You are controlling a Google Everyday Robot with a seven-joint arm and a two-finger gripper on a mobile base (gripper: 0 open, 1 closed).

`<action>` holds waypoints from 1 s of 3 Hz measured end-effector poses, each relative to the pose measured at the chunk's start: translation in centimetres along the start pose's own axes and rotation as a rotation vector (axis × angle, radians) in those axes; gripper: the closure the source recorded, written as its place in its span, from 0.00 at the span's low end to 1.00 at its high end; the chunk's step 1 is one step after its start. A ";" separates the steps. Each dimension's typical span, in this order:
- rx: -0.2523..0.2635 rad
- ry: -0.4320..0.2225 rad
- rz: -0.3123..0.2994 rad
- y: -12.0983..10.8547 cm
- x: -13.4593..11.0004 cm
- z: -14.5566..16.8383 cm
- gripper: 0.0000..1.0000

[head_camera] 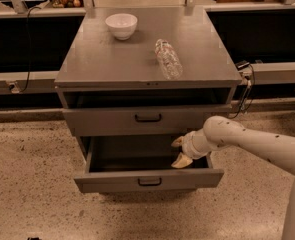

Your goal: Open middle drawer

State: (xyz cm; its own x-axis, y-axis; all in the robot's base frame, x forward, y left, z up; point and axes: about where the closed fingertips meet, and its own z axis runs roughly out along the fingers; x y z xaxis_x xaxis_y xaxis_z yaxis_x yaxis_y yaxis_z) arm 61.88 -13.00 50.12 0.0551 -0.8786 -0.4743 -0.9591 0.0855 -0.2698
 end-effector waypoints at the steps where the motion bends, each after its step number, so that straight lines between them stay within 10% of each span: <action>1: 0.020 -0.003 0.035 -0.8 2.1 0.3 0.64; 3: 0.013 -0.048 0.032 -1.1 6.5 3.6 1.00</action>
Offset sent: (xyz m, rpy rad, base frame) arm 0.0292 -0.0527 -0.0595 0.0557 -0.0294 -0.0228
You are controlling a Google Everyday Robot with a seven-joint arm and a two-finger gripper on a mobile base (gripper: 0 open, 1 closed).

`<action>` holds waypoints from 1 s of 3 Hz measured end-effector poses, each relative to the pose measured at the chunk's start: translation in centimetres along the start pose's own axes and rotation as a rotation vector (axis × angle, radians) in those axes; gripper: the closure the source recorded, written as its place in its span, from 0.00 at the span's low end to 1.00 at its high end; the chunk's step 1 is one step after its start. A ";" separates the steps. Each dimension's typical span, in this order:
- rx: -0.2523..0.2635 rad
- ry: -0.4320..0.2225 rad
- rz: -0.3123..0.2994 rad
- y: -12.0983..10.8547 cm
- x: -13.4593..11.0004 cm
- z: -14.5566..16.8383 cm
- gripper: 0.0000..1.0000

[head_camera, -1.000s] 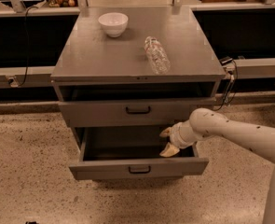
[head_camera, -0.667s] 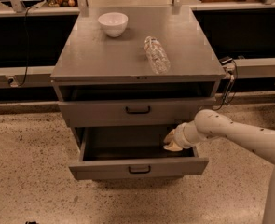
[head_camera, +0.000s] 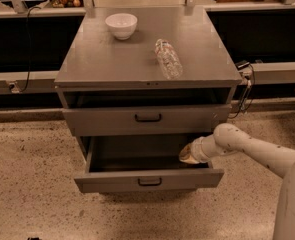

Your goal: Open middle drawer

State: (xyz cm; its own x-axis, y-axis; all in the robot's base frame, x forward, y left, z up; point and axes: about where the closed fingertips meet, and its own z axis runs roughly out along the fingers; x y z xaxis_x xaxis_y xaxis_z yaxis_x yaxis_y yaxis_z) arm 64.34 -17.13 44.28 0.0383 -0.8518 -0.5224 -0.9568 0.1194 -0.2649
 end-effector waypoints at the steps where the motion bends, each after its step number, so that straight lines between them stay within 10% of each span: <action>1: -0.038 0.018 0.000 -0.8 1.4 1.8 1.00; 3: -0.098 0.039 0.014 -0.7 2.8 4.1 1.00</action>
Offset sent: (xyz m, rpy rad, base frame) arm 0.0344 -0.0073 -0.0497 -0.0371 0.0890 0.0384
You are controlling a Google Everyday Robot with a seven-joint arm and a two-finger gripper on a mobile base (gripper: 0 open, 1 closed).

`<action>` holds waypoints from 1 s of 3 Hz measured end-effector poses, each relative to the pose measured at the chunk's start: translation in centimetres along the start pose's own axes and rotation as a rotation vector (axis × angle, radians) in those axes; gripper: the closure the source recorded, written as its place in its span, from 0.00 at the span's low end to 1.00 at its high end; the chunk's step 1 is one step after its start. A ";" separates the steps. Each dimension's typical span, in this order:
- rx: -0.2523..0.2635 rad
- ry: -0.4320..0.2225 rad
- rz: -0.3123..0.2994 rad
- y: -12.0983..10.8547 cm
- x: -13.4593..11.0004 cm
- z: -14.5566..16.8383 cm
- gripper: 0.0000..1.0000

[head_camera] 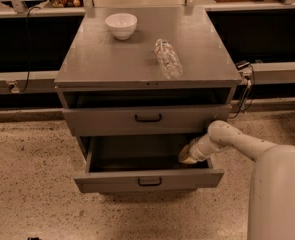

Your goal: Open middle drawer

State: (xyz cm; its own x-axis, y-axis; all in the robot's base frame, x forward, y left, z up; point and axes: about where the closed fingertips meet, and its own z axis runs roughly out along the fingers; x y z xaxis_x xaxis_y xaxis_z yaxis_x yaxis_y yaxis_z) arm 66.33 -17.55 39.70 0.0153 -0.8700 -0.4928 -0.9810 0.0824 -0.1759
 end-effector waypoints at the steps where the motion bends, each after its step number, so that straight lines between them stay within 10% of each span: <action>1: -0.082 0.017 0.009 2.2 -0.1 0.2 1.00; 3: -0.137 0.013 0.006 5.0 -0.9 -0.4 1.00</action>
Offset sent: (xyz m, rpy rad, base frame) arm -0.0815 0.0143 0.0067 -0.0192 0.1695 0.0897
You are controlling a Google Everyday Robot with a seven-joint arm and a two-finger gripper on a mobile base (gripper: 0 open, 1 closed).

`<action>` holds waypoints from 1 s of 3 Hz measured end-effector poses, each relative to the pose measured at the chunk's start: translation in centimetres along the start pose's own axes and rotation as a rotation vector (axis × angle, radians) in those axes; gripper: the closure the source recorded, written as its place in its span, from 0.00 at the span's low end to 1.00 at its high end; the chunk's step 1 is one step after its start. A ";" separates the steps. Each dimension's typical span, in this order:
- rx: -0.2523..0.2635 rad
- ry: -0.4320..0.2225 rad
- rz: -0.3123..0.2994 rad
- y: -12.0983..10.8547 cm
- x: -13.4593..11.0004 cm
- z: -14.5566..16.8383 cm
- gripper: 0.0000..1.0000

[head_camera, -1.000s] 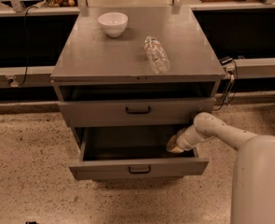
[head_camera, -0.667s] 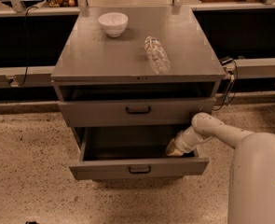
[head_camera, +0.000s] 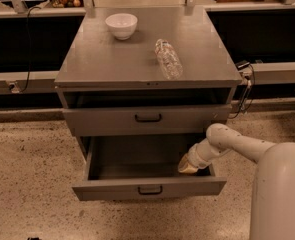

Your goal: Open middle drawer

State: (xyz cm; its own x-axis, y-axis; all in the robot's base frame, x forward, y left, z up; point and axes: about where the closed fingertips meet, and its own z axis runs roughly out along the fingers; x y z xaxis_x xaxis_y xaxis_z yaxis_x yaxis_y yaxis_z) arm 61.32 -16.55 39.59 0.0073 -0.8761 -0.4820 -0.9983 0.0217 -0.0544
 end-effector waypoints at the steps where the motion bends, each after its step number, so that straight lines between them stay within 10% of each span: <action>1: -0.008 -0.068 -0.029 3.8 -2.4 -2.1 1.00; 3: -0.040 -0.082 -0.039 4.4 -2.5 -1.0 1.00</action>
Offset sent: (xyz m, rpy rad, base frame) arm -0.0485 0.0135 0.0457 0.0858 -0.0951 0.0209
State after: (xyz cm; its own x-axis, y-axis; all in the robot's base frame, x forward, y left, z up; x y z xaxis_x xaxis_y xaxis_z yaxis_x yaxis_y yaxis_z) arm 56.87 -14.77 41.38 0.0489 -0.8334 -0.5505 -0.9987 -0.0319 -0.0404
